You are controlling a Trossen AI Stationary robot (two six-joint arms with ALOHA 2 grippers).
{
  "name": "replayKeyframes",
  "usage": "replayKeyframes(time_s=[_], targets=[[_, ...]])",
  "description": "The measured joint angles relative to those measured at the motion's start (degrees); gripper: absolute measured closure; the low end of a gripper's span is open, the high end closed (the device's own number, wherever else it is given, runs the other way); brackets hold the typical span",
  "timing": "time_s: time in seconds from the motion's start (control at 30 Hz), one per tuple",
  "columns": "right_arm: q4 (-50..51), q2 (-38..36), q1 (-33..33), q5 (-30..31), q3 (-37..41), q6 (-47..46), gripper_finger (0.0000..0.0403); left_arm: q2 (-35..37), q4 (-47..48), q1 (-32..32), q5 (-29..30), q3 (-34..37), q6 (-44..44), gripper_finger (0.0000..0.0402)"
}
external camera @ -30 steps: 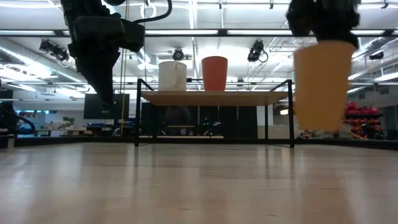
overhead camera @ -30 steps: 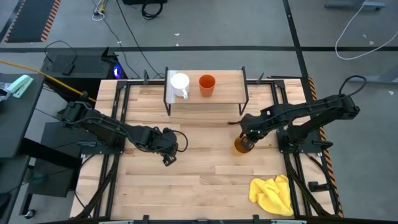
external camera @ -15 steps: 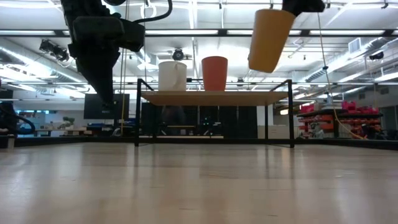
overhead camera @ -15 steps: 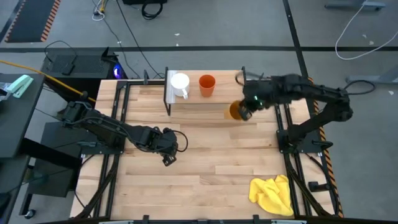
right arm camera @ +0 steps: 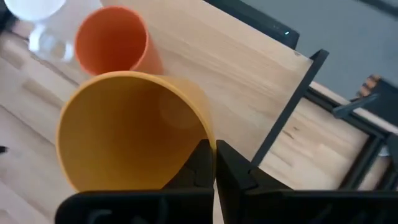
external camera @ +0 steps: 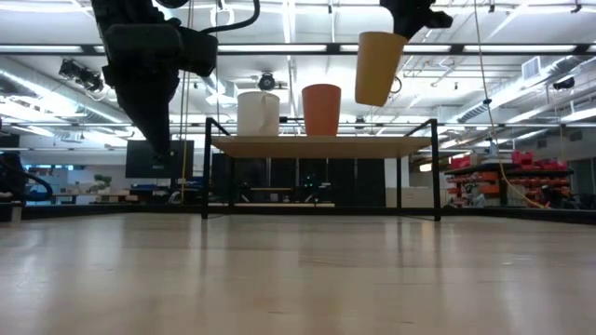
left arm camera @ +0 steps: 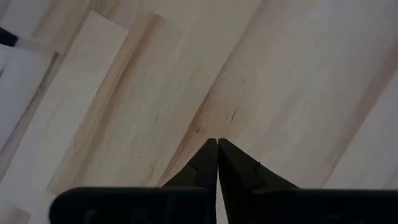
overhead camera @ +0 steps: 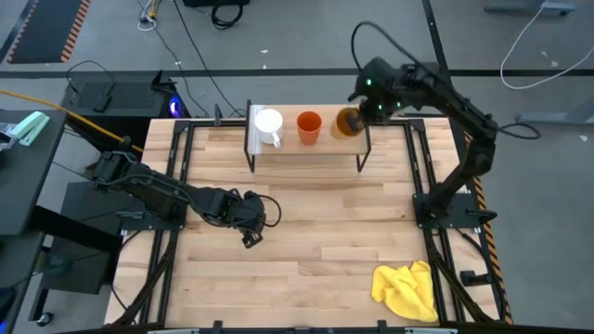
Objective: Stack small to large cups/mugs on shelf
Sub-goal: Put the yellow cup on the shelf
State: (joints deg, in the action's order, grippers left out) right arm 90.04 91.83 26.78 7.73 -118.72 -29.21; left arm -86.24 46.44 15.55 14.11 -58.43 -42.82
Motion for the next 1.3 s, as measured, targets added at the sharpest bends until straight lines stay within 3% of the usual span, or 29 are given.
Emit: replayKeyframes(time_s=[0.23, 0.43, 1.3], targets=[[0.0, 3.3, 9.4, -7.8, -1.3, 2.8, 0.0398, 0.0, -0.1, 0.0, 0.0, 0.0, 1.0, 0.0385], [0.0, 5.9, 13.2, -9.8, -1.3, 5.2, 0.0398, 0.0, -0.1, 0.0, 0.0, 0.0, 1.5, 0.0392], [0.0, 9.1, 14.4, -10.4, 0.0, 6.9, 0.0398, 0.0, -0.1, 0.0, 0.0, 0.0, 1.7, 0.0383]])
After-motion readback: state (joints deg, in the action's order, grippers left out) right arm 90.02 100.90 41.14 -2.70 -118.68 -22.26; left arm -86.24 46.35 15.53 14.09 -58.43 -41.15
